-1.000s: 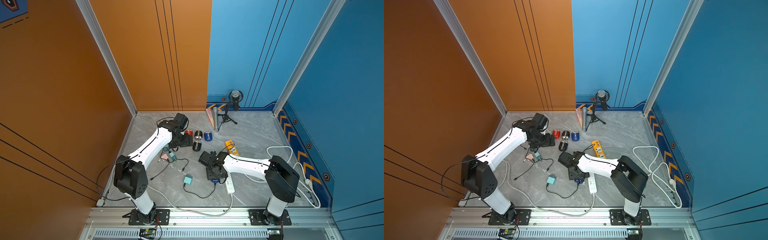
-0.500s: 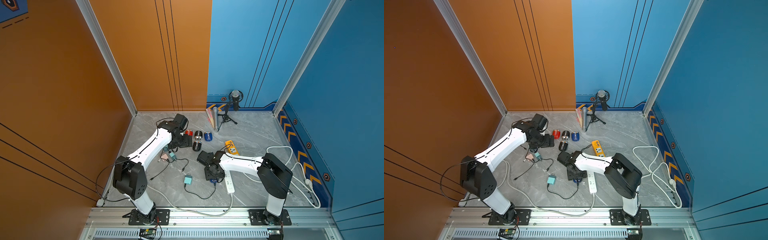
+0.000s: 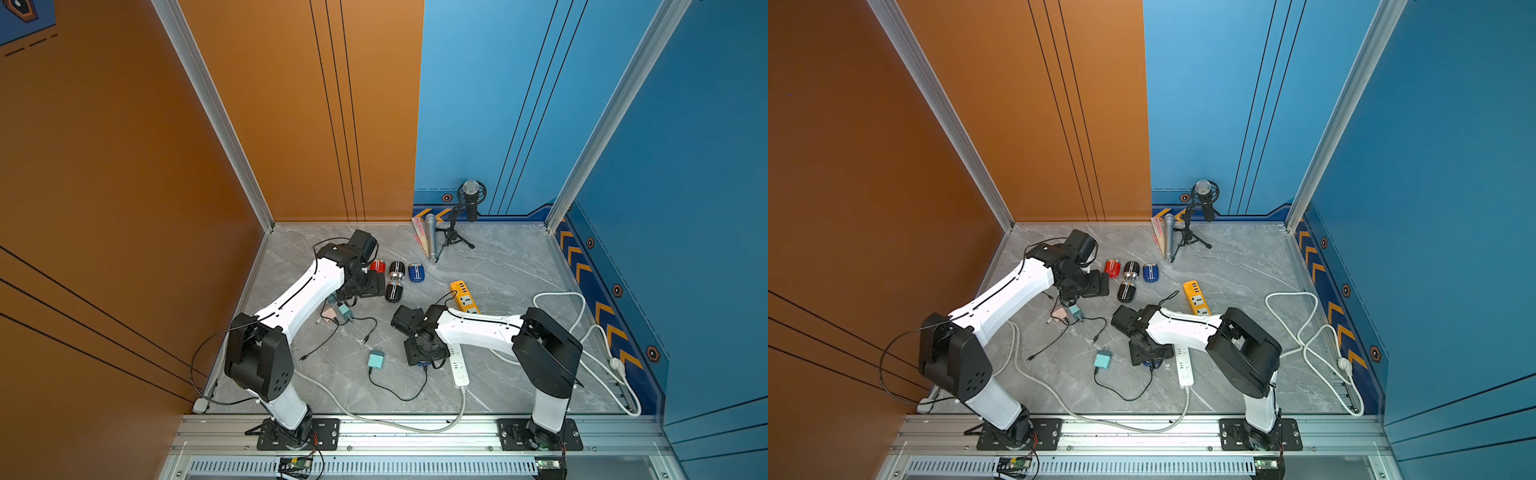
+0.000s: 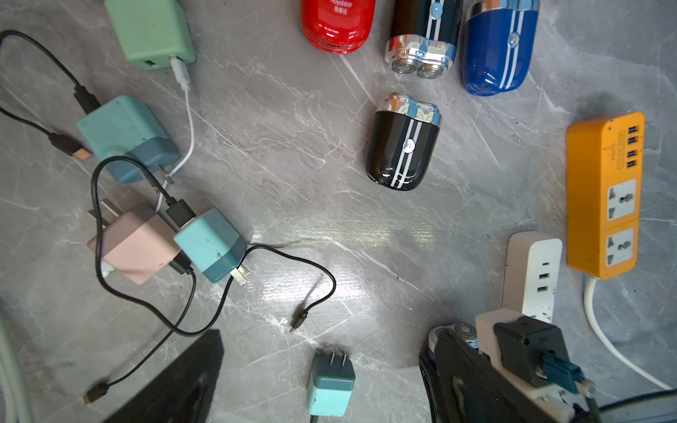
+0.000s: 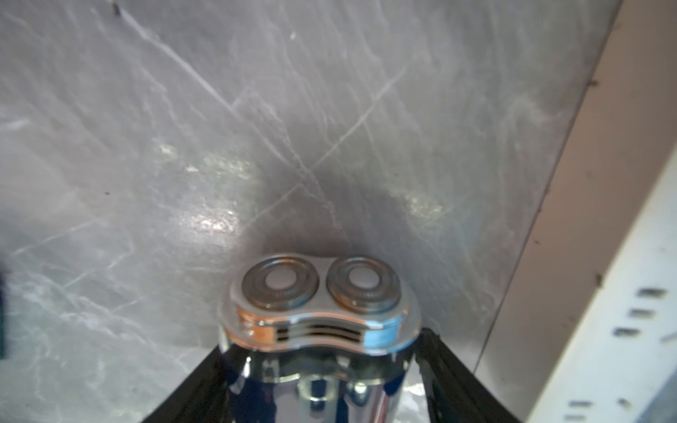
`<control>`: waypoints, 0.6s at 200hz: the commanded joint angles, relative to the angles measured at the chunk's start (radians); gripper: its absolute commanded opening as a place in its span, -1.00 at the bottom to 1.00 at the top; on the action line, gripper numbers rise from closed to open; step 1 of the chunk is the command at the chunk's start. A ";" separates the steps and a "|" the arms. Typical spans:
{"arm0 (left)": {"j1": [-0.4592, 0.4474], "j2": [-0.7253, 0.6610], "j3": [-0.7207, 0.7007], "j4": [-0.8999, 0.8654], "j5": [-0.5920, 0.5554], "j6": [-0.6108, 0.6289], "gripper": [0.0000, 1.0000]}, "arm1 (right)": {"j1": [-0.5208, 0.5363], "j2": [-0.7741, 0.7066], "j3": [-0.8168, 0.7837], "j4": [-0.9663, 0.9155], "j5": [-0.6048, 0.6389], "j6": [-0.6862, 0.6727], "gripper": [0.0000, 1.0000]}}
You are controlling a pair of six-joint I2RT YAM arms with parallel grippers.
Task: Unplug the electric shaver
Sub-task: Pick up the electric shaver from the center of the board.
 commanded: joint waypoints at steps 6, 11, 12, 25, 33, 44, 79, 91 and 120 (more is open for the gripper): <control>-0.014 -0.011 0.004 -0.008 -0.026 -0.014 0.87 | 0.013 -0.020 0.001 -0.039 0.036 0.002 0.48; -0.015 -0.011 0.004 -0.008 -0.026 -0.013 0.87 | 0.014 -0.016 0.006 -0.039 0.040 0.000 0.47; -0.015 -0.011 0.005 -0.009 -0.026 -0.013 0.87 | 0.014 -0.015 0.006 -0.039 0.041 -0.002 0.46; -0.018 -0.012 0.004 -0.007 -0.025 -0.015 0.87 | 0.013 -0.006 0.018 -0.037 0.049 -0.007 0.44; -0.019 -0.012 0.002 -0.008 -0.026 -0.016 0.87 | 0.015 0.001 0.026 -0.033 0.050 -0.011 0.42; -0.021 -0.016 -0.002 -0.009 -0.027 -0.015 0.87 | 0.015 0.012 0.038 -0.030 0.050 -0.017 0.40; -0.023 -0.029 -0.016 -0.008 -0.033 -0.019 0.87 | 0.012 0.026 0.060 -0.021 0.056 -0.029 0.33; -0.024 -0.032 -0.022 -0.008 -0.035 -0.018 0.86 | 0.010 0.030 0.063 -0.018 0.051 -0.030 0.25; -0.024 -0.038 -0.024 -0.008 -0.040 -0.019 0.86 | 0.011 0.026 0.065 -0.018 0.035 -0.036 0.02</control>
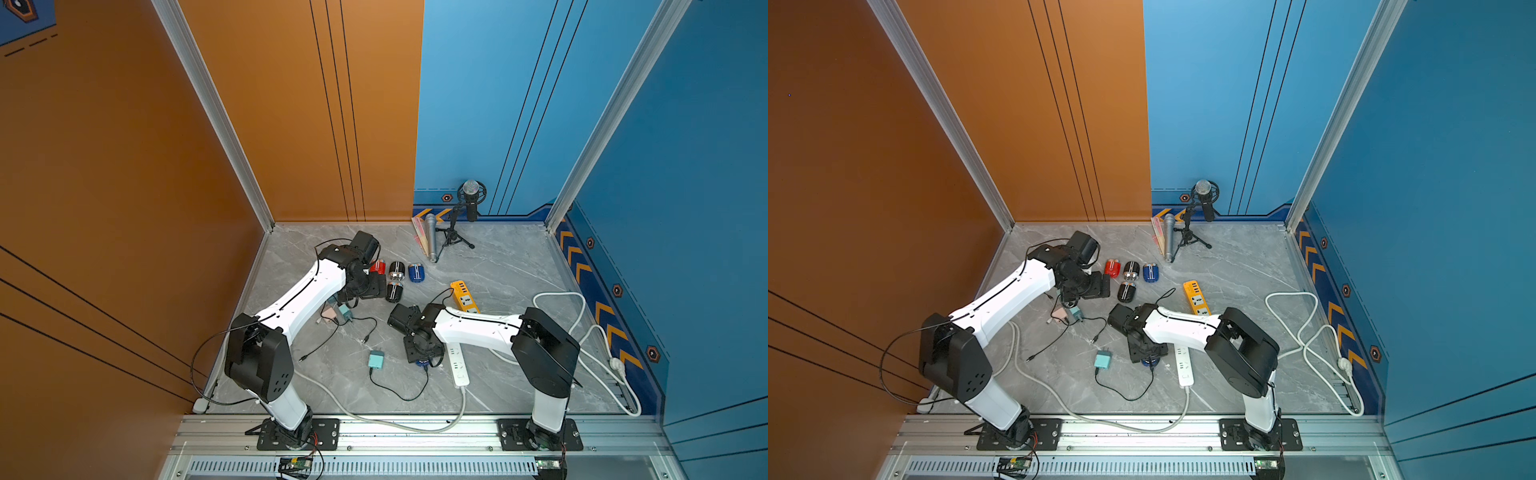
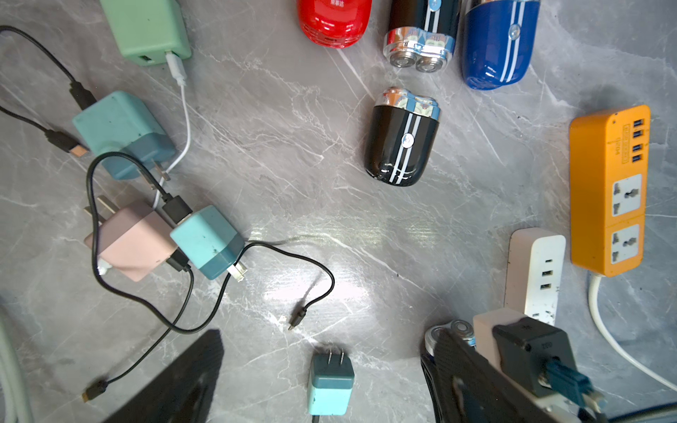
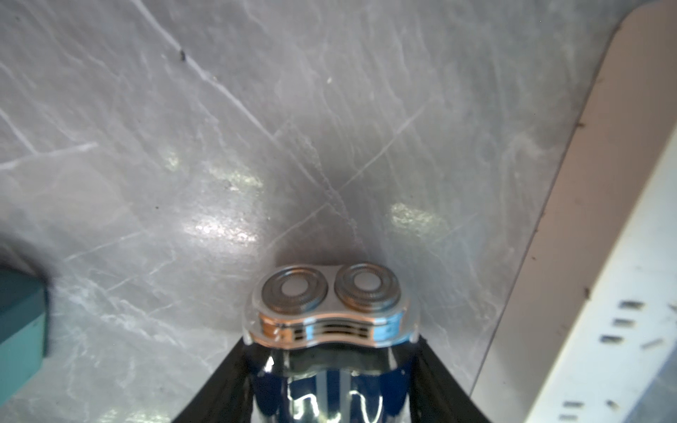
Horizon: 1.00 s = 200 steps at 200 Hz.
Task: Unplug the electric shaver
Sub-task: Pick up the electric shaver from the center of the board.
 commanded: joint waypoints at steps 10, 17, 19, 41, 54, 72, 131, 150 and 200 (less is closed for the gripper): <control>-0.011 -0.031 -0.014 -0.007 -0.028 -0.012 0.86 | 0.001 0.012 0.019 -0.014 0.009 -0.016 0.00; -0.011 -0.029 -0.012 -0.008 -0.028 -0.014 0.86 | 0.001 0.010 0.017 -0.012 0.007 -0.018 0.00; -0.011 -0.029 -0.012 -0.007 -0.028 -0.013 0.86 | 0.001 0.010 0.017 -0.014 0.007 -0.018 -0.01; -0.011 -0.027 -0.008 -0.007 -0.025 -0.014 0.86 | -0.003 0.000 0.021 -0.014 0.013 -0.021 -0.04; -0.010 -0.027 -0.008 -0.007 -0.021 -0.014 0.86 | -0.006 -0.019 0.031 -0.013 0.032 -0.025 -0.05; -0.011 -0.028 -0.008 -0.007 -0.011 -0.009 0.84 | -0.022 -0.040 0.061 -0.013 0.054 -0.033 -0.08; -0.008 -0.159 -0.201 0.171 0.143 0.068 0.75 | -0.109 -0.066 0.116 0.047 0.006 -0.037 -0.11; -0.014 -0.213 -0.292 0.246 0.198 0.075 0.63 | -0.129 -0.062 0.134 0.070 -0.023 -0.029 -0.13; -0.047 -0.352 -0.537 0.497 0.335 -0.004 0.43 | -0.170 -0.059 0.172 0.115 -0.089 0.010 -0.16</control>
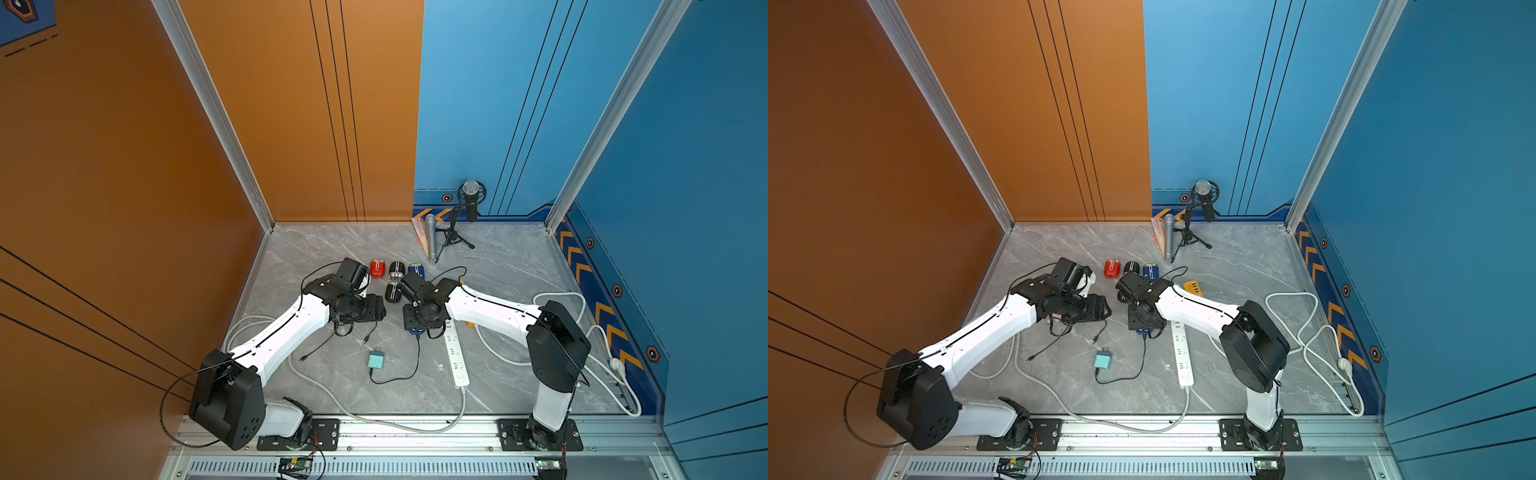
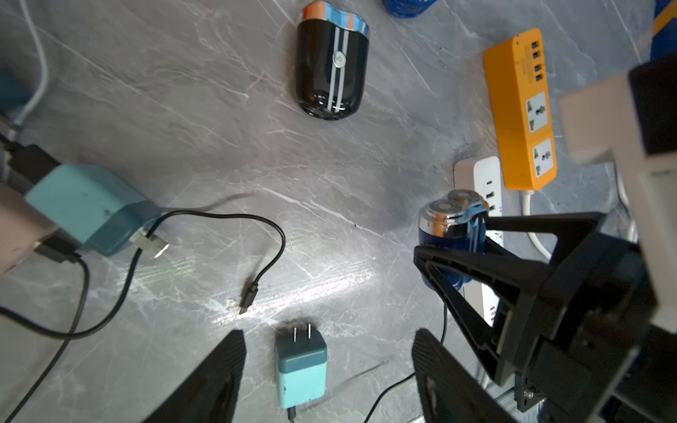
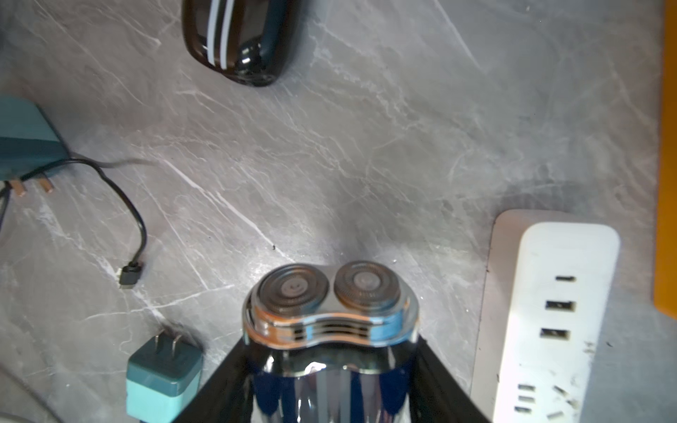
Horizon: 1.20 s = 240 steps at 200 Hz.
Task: Unplug the electric shaver
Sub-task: Pick up the electric shaver from the center of the board, then remove the charging cable from the electric shaver.
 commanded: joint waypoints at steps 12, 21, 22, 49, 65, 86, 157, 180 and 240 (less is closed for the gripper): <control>-0.056 -0.088 -0.136 0.230 0.097 -0.058 0.42 | -0.024 -0.031 0.046 0.043 -0.054 0.043 -0.16; -0.073 -0.106 -0.174 0.285 0.101 -0.073 0.40 | -0.030 -0.034 0.054 0.047 -0.060 0.048 -0.17; -0.074 -0.107 -0.178 0.292 0.102 -0.075 0.40 | -0.032 -0.034 0.055 0.047 -0.061 0.049 -0.17; -0.099 -0.127 -0.284 0.470 0.123 -0.140 0.34 | -0.047 -0.036 0.074 0.055 -0.089 0.072 -0.17; -0.111 -0.127 -0.342 0.599 0.152 -0.177 0.27 | -0.050 -0.043 0.075 0.059 -0.093 0.085 -0.18; -0.133 -0.120 -0.381 0.675 0.154 -0.188 0.25 | -0.060 -0.050 0.072 0.063 -0.105 0.101 -0.19; -0.194 -0.005 -0.352 0.772 0.157 -0.171 0.07 | -0.065 -0.077 0.065 0.066 -0.128 0.127 -0.20; -0.209 0.014 -0.353 0.792 0.154 -0.174 0.05 | -0.070 -0.090 0.061 0.065 -0.129 0.133 -0.20; -0.229 0.039 -0.357 0.892 0.108 -0.197 -0.11 | -0.071 -0.104 0.042 0.083 -0.150 0.167 -0.23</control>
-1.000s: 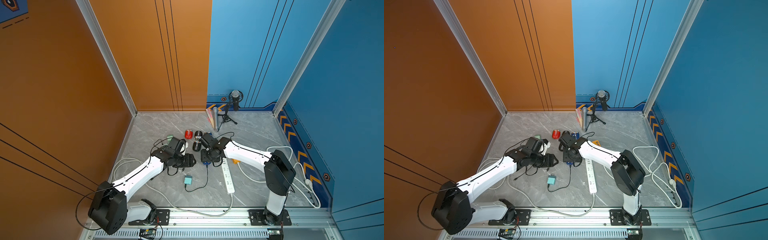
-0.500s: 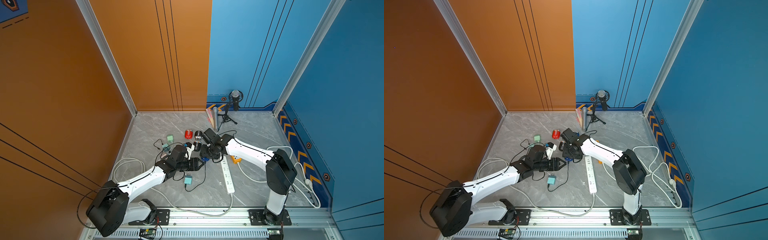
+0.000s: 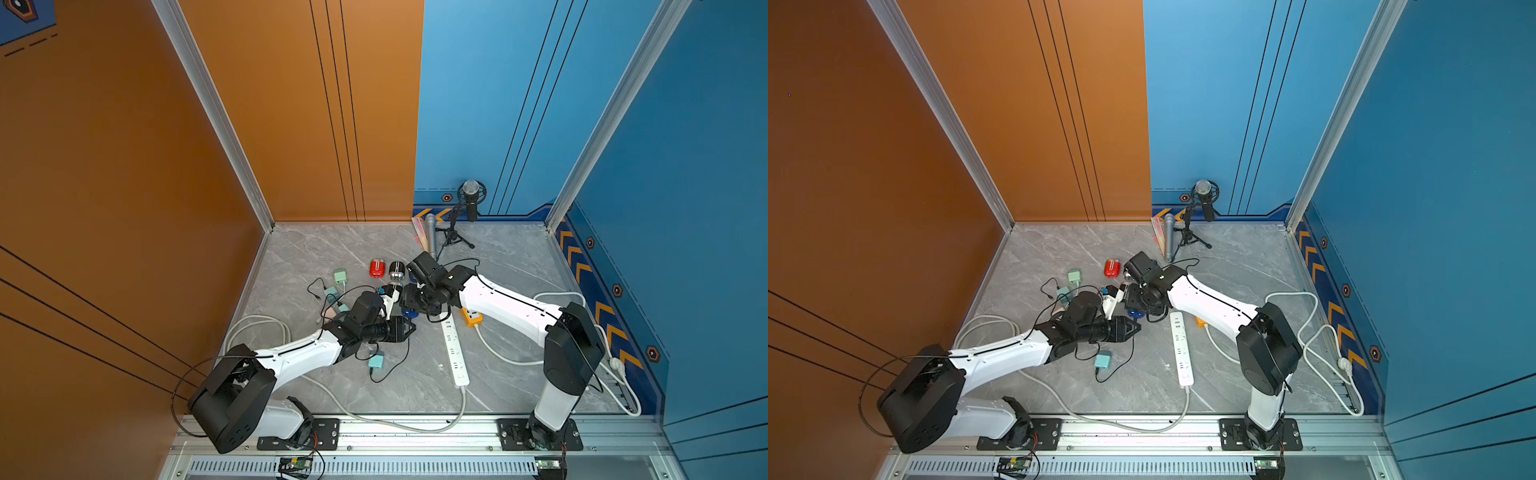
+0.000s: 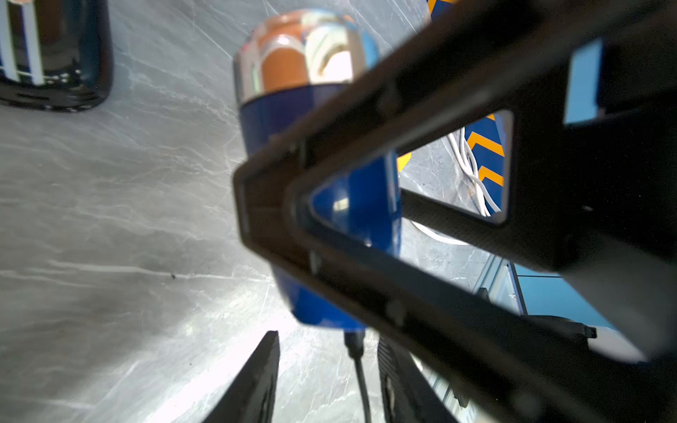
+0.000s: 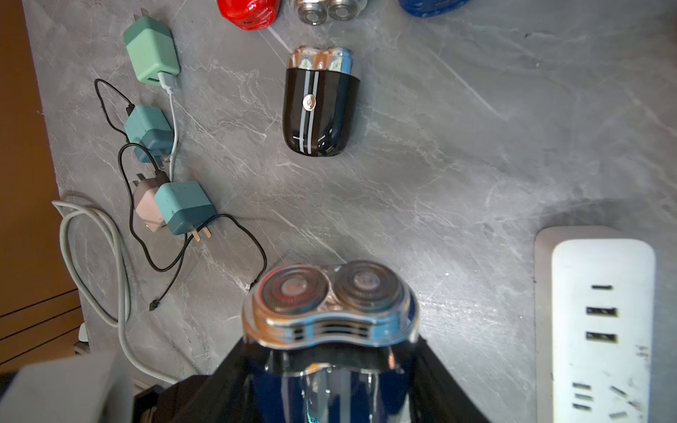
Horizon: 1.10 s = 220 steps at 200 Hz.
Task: Unplug the electric shaver
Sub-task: Remove the charging cable from the electric shaver.
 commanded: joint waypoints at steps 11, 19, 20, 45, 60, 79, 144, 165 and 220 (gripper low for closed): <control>-0.028 0.034 0.019 0.079 -0.029 -0.009 -0.14 | -0.002 -0.039 -0.009 0.034 -0.021 0.040 -0.24; -0.031 0.041 0.022 0.083 -0.034 -0.009 -0.19 | -0.002 -0.041 -0.012 0.035 -0.018 0.043 -0.24; -0.032 0.043 0.023 0.083 -0.036 -0.009 -0.19 | -0.002 -0.042 -0.011 0.035 -0.019 0.044 -0.24; -0.039 0.053 0.017 0.111 -0.056 -0.022 -0.36 | -0.004 -0.044 -0.011 0.042 -0.022 0.053 -0.26; -0.042 0.055 0.013 0.126 -0.066 -0.029 -0.41 | -0.004 -0.044 -0.011 0.045 -0.024 0.058 -0.26; -0.047 0.056 0.017 0.129 -0.075 -0.025 -0.48 | -0.004 -0.043 -0.012 0.045 -0.025 0.061 -0.27; -0.062 0.078 0.016 0.128 -0.067 -0.028 -0.76 | -0.030 -0.052 -0.027 0.062 -0.025 0.097 -0.31; -0.066 0.084 0.020 0.128 -0.065 -0.027 -0.85 | -0.037 -0.051 -0.027 0.068 -0.031 0.104 -0.28; -0.070 0.094 0.027 0.129 -0.064 -0.022 -1.00 | -0.051 -0.048 -0.027 0.071 -0.032 0.107 -0.28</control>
